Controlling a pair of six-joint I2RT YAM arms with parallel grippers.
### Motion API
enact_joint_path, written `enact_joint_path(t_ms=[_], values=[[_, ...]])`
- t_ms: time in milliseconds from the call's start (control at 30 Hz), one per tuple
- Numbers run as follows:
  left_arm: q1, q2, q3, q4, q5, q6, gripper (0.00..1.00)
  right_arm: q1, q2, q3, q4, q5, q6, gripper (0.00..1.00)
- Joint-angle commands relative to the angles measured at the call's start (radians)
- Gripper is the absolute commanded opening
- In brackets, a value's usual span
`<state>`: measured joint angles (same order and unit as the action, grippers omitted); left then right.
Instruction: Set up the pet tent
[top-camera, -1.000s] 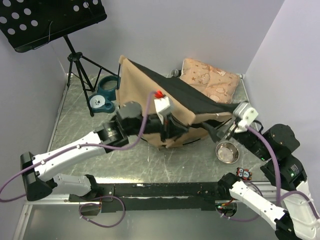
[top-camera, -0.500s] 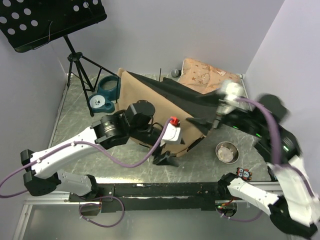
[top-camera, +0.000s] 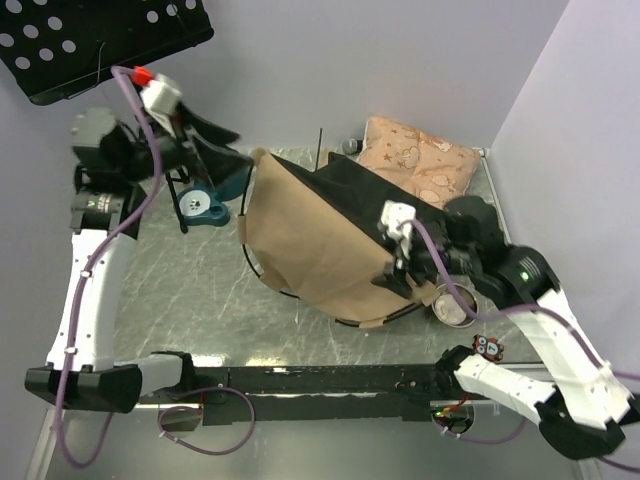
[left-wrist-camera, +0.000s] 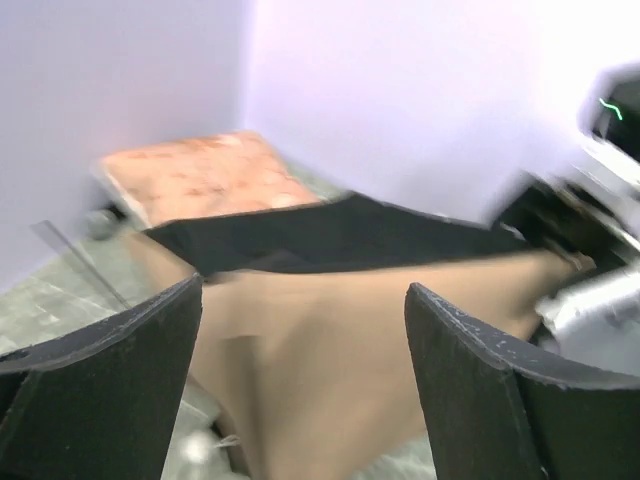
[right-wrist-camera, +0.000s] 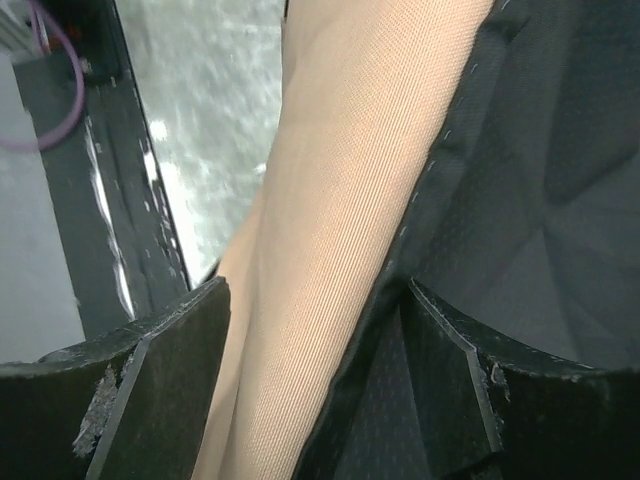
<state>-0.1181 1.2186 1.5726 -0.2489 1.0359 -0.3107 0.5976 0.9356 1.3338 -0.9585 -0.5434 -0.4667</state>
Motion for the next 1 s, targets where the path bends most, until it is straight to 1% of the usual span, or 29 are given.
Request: enact_joint_path(t_ms=[0, 67, 133, 167, 233, 300, 333, 367, 400, 467, 533, 567, 667, 733, 800, 867, 933, 967], values=[[0.101, 0.015, 0.024, 0.151, -0.017, -0.138, 0.86, 0.007, -0.073, -0.073, -0.077, 0.059, -0.154, 0.75], [0.103, 0.025, 0.018, 0.079, 0.021, -0.046, 0.84, 0.008, -0.098, -0.108, -0.053, 0.072, -0.170, 0.75], [0.101, 0.000, -0.061, 0.063, 0.082, 0.005, 0.85, 0.007, -0.100, -0.111, -0.045, 0.076, -0.168, 0.75], [0.100, -0.022, -0.095, 0.063, 0.117, 0.015, 0.84, 0.007, -0.095, -0.104, -0.049, 0.071, -0.164, 0.75], [0.100, -0.065, -0.138, -0.001, 0.147, 0.079, 0.83, 0.008, -0.086, -0.088, -0.056, 0.068, -0.158, 0.73], [0.101, -0.118, -0.193, 0.020, 0.176, 0.094, 0.82, 0.007, -0.086, -0.085, -0.040, 0.076, -0.162, 0.67], [0.101, -0.143, -0.212, 0.039, 0.168, 0.094, 0.83, 0.007, -0.086, -0.084, -0.031, 0.074, -0.170, 0.64], [0.100, -0.171, -0.235, 0.074, 0.161, 0.070, 0.83, 0.008, -0.084, -0.079, -0.025, 0.069, -0.174, 0.59], [0.104, -0.188, -0.246, 0.103, 0.114, 0.040, 0.83, 0.008, -0.081, -0.071, -0.020, 0.062, -0.184, 0.52], [0.110, -0.206, -0.221, 0.096, -0.011, 0.018, 0.83, 0.011, -0.070, -0.055, -0.022, 0.048, -0.214, 0.38], [0.115, -0.186, -0.151, 0.076, -0.175, -0.045, 0.83, 0.022, -0.067, -0.042, -0.039, 0.045, -0.286, 0.26], [0.154, -0.165, -0.097, 0.062, -0.221, -0.086, 0.83, 0.028, -0.072, -0.042, -0.048, 0.045, -0.338, 0.22], [0.187, -0.087, 0.039, 0.046, -0.264, -0.148, 0.85, 0.053, -0.110, -0.071, -0.066, 0.046, -0.539, 0.10], [0.189, -0.053, 0.076, 0.080, -0.251, -0.156, 0.87, 0.068, -0.142, -0.106, -0.065, 0.059, -0.659, 0.01], [0.189, -0.016, 0.076, 0.103, -0.250, -0.160, 0.86, 0.085, -0.170, -0.128, -0.065, 0.054, -0.742, 0.00], [0.189, 0.033, 0.073, 0.088, -0.255, -0.168, 0.85, 0.106, -0.202, -0.146, -0.075, 0.045, -0.820, 0.00], [0.189, 0.083, 0.049, 0.092, -0.196, -0.163, 0.83, 0.119, -0.257, -0.195, -0.071, 0.042, -0.958, 0.00], [0.189, 0.108, 0.021, 0.114, -0.165, -0.162, 0.82, 0.119, -0.315, -0.249, -0.050, 0.045, -1.043, 0.00]])
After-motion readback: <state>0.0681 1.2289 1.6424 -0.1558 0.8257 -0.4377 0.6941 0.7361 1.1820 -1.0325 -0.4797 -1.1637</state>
